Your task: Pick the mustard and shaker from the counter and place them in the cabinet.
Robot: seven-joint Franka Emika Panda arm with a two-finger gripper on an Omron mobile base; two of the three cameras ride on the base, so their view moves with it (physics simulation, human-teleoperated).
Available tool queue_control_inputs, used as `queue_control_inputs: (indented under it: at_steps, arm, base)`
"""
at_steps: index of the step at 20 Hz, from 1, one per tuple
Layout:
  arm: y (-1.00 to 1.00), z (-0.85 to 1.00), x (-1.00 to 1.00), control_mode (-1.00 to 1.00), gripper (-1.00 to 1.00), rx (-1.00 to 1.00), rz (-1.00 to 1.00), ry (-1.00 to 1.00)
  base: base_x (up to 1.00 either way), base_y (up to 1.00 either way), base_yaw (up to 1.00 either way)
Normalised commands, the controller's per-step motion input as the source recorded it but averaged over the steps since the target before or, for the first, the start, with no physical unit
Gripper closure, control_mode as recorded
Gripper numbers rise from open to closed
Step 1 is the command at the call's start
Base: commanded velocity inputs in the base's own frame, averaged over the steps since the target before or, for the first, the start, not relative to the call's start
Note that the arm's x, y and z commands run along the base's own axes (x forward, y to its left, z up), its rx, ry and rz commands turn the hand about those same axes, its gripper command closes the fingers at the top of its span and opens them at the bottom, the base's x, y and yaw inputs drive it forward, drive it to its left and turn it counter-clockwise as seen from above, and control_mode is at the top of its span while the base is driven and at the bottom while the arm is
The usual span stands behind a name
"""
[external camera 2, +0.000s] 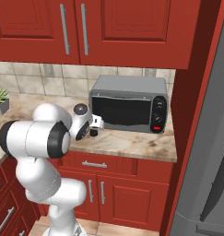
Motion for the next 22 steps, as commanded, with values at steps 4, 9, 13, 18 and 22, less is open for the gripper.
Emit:
queue_control_inputs:
  at_steps: [4,9,13,18,22]
  arm:
    - [0.00,-0.19,0.22,-1.00,-1.00,0.00,0.00,0.00]
    - [0.00,-0.22,0.18,-1.00,-1.00,0.00,0.00,0.00]
    - [0.00,-0.15,0.16,-1.00,-1.00,0.00,0.00,0.00]
    - [0.00,-0.08,0.17,-1.00,-1.00,0.00,0.00,0.00]
    - [0.00,-0.10,0.15,-1.00,-1.00,0.00,0.00,0.00]
  base:
    - [0.00,0.00,0.00]
    - [0.00,0.00,0.00]
    - [0.00,0.00,0.00]
    - [0.00,0.00,0.00]
    - [0.00,0.00,0.00]
